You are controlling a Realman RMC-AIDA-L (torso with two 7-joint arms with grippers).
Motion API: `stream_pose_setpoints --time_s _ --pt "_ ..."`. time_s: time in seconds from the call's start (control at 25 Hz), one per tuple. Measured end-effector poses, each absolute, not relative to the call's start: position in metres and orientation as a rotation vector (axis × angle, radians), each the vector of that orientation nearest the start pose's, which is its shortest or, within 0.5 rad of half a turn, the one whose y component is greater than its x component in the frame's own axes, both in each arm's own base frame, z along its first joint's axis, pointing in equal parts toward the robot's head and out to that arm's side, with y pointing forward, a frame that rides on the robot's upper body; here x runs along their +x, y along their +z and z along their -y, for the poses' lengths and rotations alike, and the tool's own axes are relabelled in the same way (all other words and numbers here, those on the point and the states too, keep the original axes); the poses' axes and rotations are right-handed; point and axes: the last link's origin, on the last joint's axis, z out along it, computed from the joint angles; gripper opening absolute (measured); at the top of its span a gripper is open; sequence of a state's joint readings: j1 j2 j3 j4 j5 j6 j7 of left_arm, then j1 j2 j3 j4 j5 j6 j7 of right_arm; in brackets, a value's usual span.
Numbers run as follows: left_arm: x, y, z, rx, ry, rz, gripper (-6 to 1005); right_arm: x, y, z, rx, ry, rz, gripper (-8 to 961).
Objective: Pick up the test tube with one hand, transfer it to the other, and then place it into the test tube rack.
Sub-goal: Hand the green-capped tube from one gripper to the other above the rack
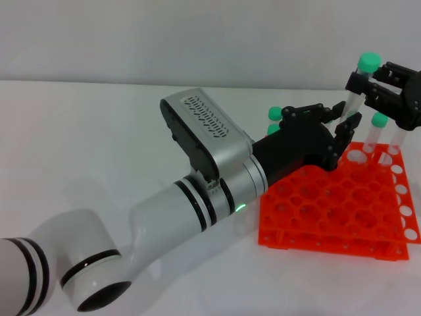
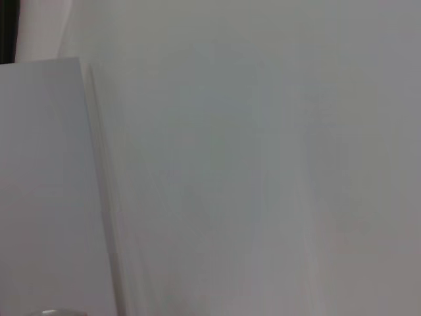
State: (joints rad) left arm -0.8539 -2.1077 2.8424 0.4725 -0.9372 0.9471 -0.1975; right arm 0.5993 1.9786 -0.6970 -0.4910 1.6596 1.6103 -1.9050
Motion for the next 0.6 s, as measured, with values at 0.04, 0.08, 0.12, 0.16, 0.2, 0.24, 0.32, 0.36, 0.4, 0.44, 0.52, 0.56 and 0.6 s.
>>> stream_pose_setpoints --time_s 0.04,0.08,0.12,0.16,0.2,0.24,0.32,0.36,0.4,0.44,0.52,0.56,0.6 --pt "-0.1101 -0.1447 -0.3505 -2.354 -1.018 0.249 326 0.2221 0.0613 -0.3684 -2.383 1.233 -0.382 520" --pt "-0.1103 -0.1446 -0.3504 -2.353 -1.019 0.249 327 0.2225 0.0617 -0.3684 -2.38 1.234 -0.383 500" --pt "-0.1107 -0.1447 -0.3502 -2.354 -1.018 0.25 329 0.2231 0.062 -0.3682 -2.376 1.234 -0.385 479" --pt "-0.1112 -0.1447 -0.3499 -2.354 -1.018 0.251 330 0.2236 0.0622 -0.3682 -2.374 1.233 -0.387 459" --pt "-0.1115 -0.1448 -0.3497 -2.354 -1.018 0.252 332 0.224 0.0622 -0.3684 -2.372 1.231 -0.389 439" --pt "-0.112 -0.1449 -0.3494 -2.354 -1.017 0.254 333 0.2243 0.0621 -0.3685 -2.371 1.229 -0.39 418" --pt "-0.1123 -0.145 -0.349 -2.355 -1.017 0.253 337 0.2249 0.0619 -0.3685 -2.37 1.223 -0.387 370" --pt "-0.1122 -0.145 -0.349 -2.356 -1.017 0.253 338 0.2253 0.0619 -0.3684 -2.368 1.222 -0.386 342" --pt "-0.1122 -0.145 -0.3489 -2.356 -1.017 0.253 340 0.2255 0.0617 -0.3681 -2.366 1.223 -0.384 314" --pt "-0.1124 -0.1451 -0.3488 -2.356 -1.017 0.253 341 0.2257 0.0614 -0.3678 -2.363 1.223 -0.383 285" --pt "-0.1127 -0.145 -0.3486 -2.355 -1.017 0.255 344 0.2256 0.061 -0.3676 -2.362 1.225 -0.383 229" --pt "-0.1129 -0.145 -0.3485 -2.355 -1.017 0.255 346 0.2256 0.0609 -0.3674 -2.362 1.226 -0.383 201" --pt "-0.113 -0.1451 -0.3484 -2.355 -1.017 0.255 348 0.2257 0.061 -0.3672 -2.363 1.227 -0.383 203"
